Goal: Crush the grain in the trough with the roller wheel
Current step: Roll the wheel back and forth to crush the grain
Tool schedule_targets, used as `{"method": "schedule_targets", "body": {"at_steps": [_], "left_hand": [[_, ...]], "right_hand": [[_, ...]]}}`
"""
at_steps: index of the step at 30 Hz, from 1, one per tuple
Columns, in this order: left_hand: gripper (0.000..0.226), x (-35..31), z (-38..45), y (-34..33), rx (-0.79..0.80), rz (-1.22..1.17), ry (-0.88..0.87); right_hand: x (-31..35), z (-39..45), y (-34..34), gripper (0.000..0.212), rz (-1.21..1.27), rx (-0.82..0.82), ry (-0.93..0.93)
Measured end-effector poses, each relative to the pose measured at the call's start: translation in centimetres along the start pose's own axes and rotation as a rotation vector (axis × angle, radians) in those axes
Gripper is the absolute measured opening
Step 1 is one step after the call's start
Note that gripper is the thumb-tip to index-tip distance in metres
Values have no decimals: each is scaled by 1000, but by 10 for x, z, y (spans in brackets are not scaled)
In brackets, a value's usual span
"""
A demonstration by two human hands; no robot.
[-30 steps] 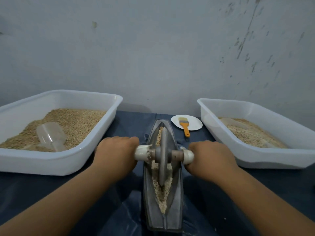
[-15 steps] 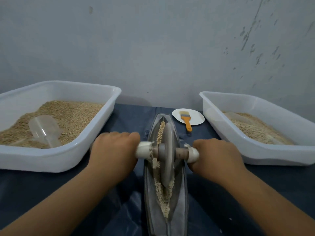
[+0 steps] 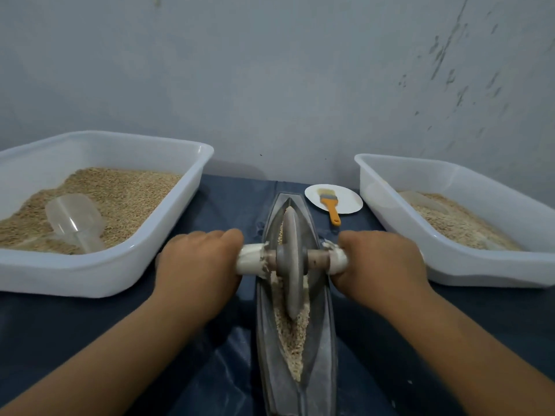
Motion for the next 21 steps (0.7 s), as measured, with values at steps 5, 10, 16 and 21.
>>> {"method": "schedule_targets", "body": {"at_steps": [5, 10, 16, 21], "left_hand": [[27, 0, 9, 3, 55, 6, 30], [41, -6, -17, 18, -36, -17, -39], [22, -11, 12, 15, -13, 55, -21], [36, -16, 2, 26, -3, 40, -59]], "right_hand": [[1, -4, 2, 25, 24, 12, -52], [7, -35, 6, 44, -75, -181, 33], [-3, -12, -7, 25, 91, -10, -94], [-2, -32, -7, 32, 82, -99, -87]]}}
Point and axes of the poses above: each hand's wrist, its own z-axis towards the middle knuckle, its own y-axis out of the back of the hand, x = y × z, the point moved 4 cm from there along z, towards the middle knuckle, and after that the axes turned 1 degree about z, right-handed, at the moved point
